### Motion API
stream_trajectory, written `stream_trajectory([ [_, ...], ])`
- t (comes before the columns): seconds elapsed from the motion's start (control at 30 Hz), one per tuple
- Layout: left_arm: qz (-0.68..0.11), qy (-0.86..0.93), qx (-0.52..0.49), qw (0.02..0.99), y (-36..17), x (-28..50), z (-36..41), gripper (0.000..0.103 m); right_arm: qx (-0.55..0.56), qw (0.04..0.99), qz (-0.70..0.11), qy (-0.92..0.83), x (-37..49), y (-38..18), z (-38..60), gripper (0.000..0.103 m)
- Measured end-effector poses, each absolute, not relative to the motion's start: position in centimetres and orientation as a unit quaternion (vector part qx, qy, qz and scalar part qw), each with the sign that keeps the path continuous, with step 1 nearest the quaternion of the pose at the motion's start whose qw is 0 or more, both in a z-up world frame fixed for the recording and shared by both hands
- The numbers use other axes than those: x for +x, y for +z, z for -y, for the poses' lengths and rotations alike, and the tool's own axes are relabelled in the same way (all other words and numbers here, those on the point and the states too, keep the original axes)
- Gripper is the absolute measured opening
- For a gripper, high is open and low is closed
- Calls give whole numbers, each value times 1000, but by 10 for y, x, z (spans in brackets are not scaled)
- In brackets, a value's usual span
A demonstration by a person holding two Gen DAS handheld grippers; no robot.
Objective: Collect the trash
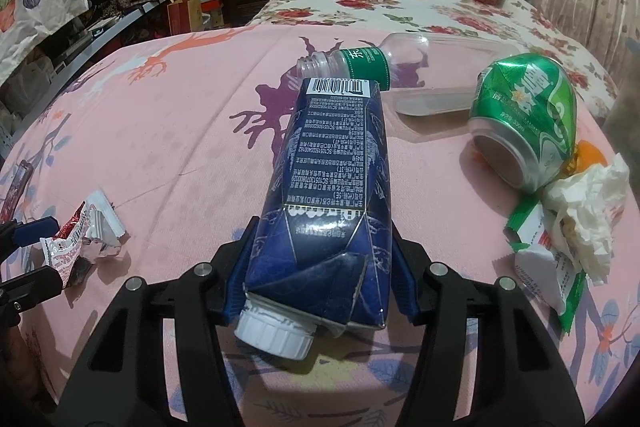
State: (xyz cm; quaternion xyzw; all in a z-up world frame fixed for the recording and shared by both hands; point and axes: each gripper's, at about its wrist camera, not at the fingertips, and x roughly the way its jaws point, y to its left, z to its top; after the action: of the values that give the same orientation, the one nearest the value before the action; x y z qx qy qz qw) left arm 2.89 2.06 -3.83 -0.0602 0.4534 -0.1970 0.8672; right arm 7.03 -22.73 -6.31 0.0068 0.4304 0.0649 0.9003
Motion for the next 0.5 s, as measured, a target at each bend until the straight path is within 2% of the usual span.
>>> stream_trajectory([
  [0.5,-453,-196,-60,868,-38,28,-20,93,5,900,-431,64,70,-63,225,60],
])
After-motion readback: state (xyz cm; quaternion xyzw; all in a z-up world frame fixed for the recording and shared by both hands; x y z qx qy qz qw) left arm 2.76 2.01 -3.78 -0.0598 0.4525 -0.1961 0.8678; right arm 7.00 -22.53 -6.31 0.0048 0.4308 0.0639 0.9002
